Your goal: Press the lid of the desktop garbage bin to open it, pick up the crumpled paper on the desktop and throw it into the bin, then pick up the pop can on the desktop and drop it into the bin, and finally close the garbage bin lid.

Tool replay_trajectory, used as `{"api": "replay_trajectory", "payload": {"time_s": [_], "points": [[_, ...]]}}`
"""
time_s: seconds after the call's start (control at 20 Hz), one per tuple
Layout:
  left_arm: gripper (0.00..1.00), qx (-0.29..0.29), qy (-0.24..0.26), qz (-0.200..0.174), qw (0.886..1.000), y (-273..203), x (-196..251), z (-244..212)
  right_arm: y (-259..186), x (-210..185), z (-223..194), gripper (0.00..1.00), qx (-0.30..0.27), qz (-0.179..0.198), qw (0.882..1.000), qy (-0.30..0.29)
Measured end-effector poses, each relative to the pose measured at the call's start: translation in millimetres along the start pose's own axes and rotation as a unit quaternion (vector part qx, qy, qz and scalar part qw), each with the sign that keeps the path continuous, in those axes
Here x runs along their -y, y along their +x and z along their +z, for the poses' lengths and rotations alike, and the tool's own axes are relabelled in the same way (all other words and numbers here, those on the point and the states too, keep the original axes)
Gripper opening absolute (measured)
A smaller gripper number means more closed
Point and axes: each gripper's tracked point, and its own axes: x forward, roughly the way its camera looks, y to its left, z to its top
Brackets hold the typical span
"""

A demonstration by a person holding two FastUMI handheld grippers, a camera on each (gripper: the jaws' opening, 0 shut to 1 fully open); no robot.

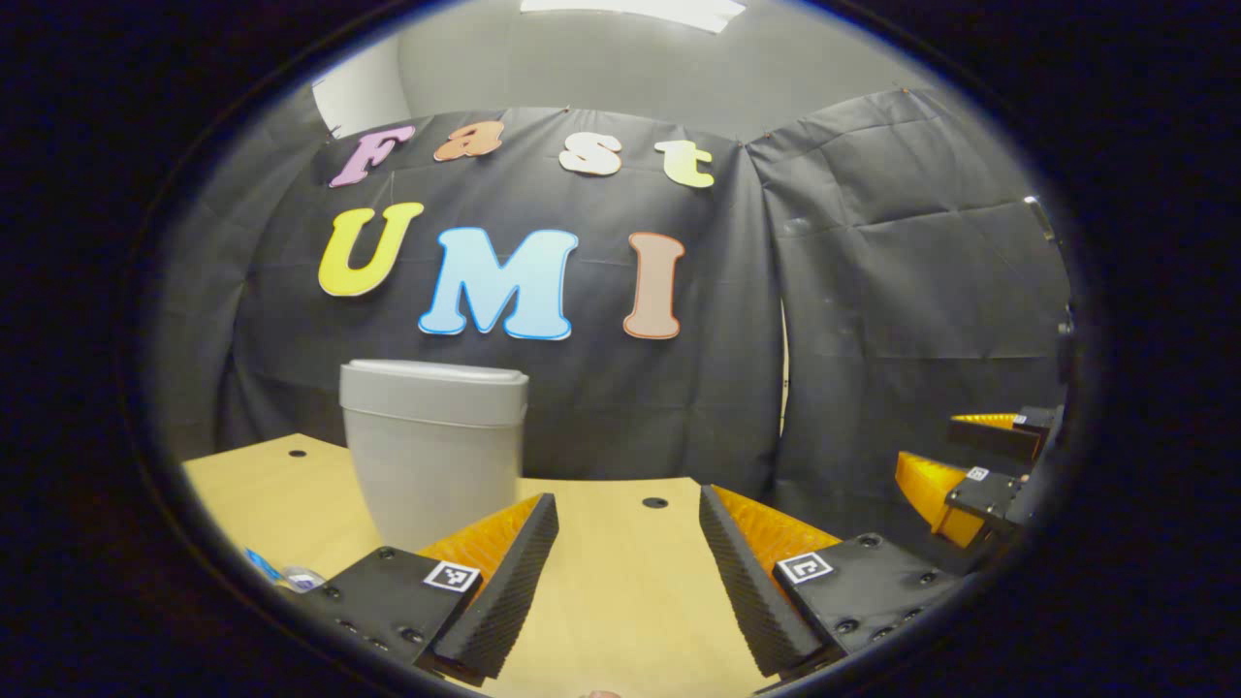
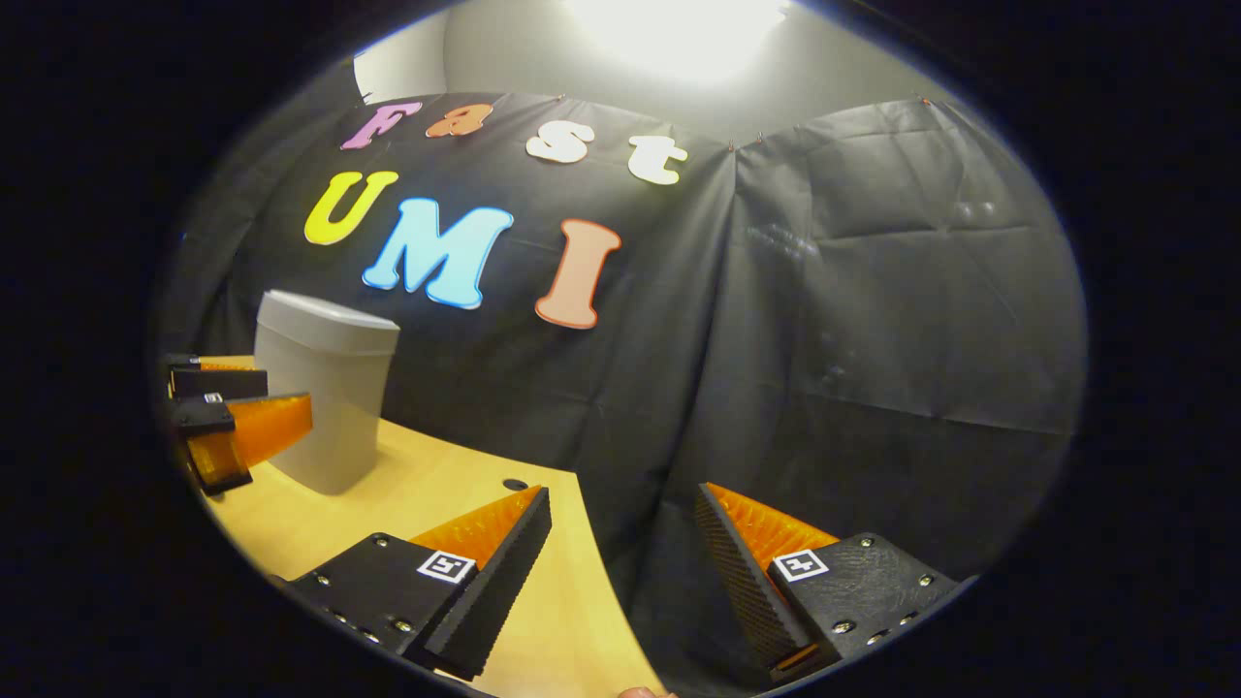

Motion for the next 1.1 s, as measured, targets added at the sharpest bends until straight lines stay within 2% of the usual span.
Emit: {"api": "replay_trajectory", "payload": {"time_s": [0.05, 0.1, 0.15, 0.2, 0.35, 0.5, 0.75, 1.0, 1.05, 1.1], "points": [[0.95, -0.013, 0.013, -0.01, 1.0, -18.1, -31.7, 10.6, -11.6, -21.3, 21.3, 0.96, 0.002, -0.009, 1.0, 0.011], [1.0, -0.026, 0.023, -0.015, 0.999, -32.0, -66.1, 19.4, -23.1, -45.9, 42.0, 0.96, 0.008, -0.01, 1.0, 0.026], [0.96, -0.029, 0.031, -0.009, 0.999, -48.6, -102.0, 33.9, -32.4, -72.0, 64.0, 0.96, 0.011, -0.009, 0.999, 0.041], [0.99, -0.027, 0.039, -0.001, 0.999, -64.2, -138.0, 51.5, -39.1, -98.0, 82.2, 0.96, 0.014, -0.003, 0.998, 0.058], [0.96, -0.025, 0.066, 0.037, 0.997, -98.9, -227.2, 97.4, -48.8, -169.0, 123.5, 0.96, 0.004, 0.031, 0.994, 0.101], [0.95, -0.013, 0.067, 0.062, 0.996, -109.4, -282.7, 127.9, -47.1, -206.4, 149.1, 0.96, 0.012, 0.047, 0.994, 0.101], [0.95, -0.001, 0.051, 0.083, 0.995, -110.4, -314.8, 141.4, -34.1, -234.2, 149.7, 0.96, -0.011, 0.075, 0.993, 0.093], [0.95, 0.0, 0.049, 0.091, 0.995, -101.0, -316.6, 143.3, -17.9, -247.5, 147.8, 0.96, -0.024, 0.091, 0.993, 0.072], [0.95, 0.0, 0.045, 0.091, 0.995, -98.5, -314.6, 143.6, -14.3, -248.8, 147.3, 0.94, -0.028, 0.092, 0.993, 0.065], [0.95, 0.001, 0.043, 0.093, 0.995, -101.4, -314.8, 143.0, -12.0, -250.9, 148.6, 0.79, -0.026, 0.098, 0.993, 0.061]]}}
